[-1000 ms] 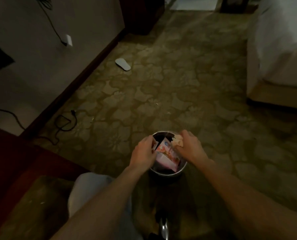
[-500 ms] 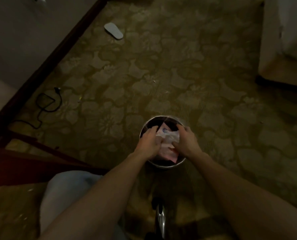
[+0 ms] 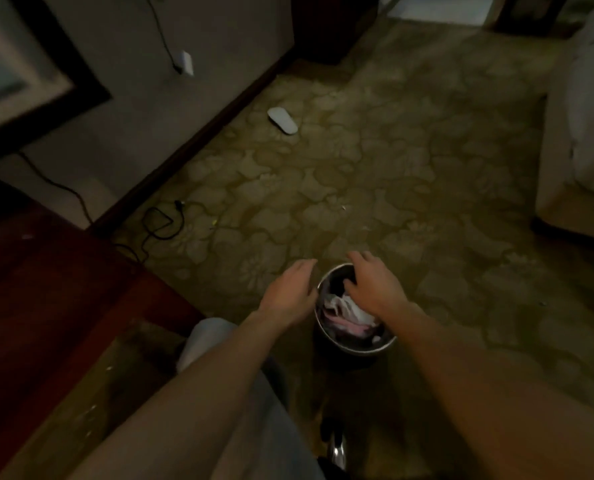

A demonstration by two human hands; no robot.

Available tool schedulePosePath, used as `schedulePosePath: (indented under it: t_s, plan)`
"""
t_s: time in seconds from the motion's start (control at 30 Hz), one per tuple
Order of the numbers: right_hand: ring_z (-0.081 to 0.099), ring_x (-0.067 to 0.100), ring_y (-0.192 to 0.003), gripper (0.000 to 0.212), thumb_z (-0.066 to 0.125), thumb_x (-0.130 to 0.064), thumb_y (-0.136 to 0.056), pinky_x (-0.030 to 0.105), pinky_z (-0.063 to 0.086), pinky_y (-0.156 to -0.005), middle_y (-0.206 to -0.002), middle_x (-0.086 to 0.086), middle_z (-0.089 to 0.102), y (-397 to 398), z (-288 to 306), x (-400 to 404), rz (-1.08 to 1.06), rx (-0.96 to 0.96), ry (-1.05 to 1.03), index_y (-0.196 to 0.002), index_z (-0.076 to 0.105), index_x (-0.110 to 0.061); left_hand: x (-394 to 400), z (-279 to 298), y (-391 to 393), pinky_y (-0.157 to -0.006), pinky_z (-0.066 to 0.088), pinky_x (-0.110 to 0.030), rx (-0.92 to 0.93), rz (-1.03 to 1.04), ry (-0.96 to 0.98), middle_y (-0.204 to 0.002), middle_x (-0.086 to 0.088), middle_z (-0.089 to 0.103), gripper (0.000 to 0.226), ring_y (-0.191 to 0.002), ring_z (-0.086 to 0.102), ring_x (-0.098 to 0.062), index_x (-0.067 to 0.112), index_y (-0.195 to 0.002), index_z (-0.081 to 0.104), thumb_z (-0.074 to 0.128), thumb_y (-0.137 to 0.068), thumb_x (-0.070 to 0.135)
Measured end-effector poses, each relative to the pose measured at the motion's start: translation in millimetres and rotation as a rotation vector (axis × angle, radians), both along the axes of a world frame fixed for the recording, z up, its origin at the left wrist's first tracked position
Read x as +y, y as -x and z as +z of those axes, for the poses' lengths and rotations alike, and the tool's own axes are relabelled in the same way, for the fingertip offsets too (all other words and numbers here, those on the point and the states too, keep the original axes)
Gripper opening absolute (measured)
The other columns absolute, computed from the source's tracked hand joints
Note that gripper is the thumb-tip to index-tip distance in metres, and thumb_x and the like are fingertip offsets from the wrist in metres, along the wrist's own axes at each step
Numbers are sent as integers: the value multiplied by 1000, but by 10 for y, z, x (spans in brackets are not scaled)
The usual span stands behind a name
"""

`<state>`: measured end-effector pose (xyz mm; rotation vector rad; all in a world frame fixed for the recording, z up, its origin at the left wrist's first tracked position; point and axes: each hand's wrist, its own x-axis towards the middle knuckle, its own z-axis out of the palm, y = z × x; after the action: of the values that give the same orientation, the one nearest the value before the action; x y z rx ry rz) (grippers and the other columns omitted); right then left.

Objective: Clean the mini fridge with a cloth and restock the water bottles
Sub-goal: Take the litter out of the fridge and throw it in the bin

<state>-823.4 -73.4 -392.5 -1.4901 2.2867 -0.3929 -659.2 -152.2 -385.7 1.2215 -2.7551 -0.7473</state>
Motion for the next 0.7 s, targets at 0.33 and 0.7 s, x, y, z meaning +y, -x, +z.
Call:
schedulePosePath:
  t_s: [0.33,0.7]
  plan:
    - [53,26,-118,51,61,-42,-89,40,49,-92,-128,4,55,-1152,1752,-288,343,135,316,-134,48,-20,231,1653,-1302,-90,47,-35,41,87,532,-122,-1,56,34,-115,53,-20,17,-124,51,46,-96,35]
    - [60,18,-103,35,57,-43,-93,34,53,-80,-114,-2,61,-2616,3112,-540,579,158,717,-121,56,-21,401,2934,-2864,-89,46,-31,79,356,865,-112,3,60,27,-109,56,-17,19,-115,56,49,-96,35]
